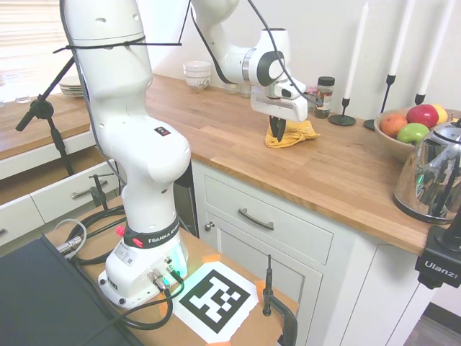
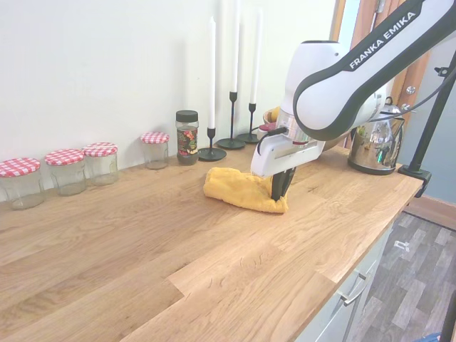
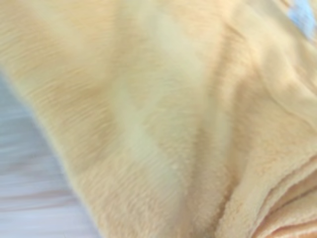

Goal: Wipe the counter

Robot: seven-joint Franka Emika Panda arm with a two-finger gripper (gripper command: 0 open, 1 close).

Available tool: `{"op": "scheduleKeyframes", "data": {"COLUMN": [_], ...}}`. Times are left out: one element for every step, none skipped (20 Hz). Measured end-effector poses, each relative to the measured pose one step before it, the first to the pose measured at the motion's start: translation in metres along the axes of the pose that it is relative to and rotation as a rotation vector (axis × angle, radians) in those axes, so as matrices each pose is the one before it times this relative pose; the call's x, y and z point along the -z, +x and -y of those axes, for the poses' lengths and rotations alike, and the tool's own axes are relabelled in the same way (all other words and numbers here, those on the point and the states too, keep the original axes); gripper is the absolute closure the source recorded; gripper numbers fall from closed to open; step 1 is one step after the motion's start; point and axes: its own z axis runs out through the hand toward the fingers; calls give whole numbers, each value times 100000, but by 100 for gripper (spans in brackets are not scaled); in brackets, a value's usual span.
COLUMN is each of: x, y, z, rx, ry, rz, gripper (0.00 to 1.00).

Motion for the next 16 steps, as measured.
{"op": "scheduleKeyframes", "data": {"x": [153, 70, 50, 39, 38, 53, 53, 55, 57, 75, 101, 125, 140, 131, 131, 138], "y": [-968, -858, -745, -614, -622, -636, -616, -606, -694, -856, -908, -978, -1086, -1175, -1131, -984], "z": [828, 694, 584, 466, 455, 469, 446, 440, 509, 613, 632, 687, 759, 799, 756, 702], "rx": [1134, 1019, 976, 715, 821, 773, 794, 926, 958, 1096, 1301, 1337, 1554, 1589, 1634, 1455], "ry": [-136, -220, -271, -267, -305, -181, -190, -207, -194, -288, -312, -223, -40, -81, -238, -237], "rz": [-466, -289, -337, -226, -190, -169, -198, -363, -262, -320, -317, -354, -386, -296, -399, -267], "gripper": [100, 100, 100, 100, 100, 100, 100, 100, 100, 100, 100, 100, 100, 100, 100, 100]}}
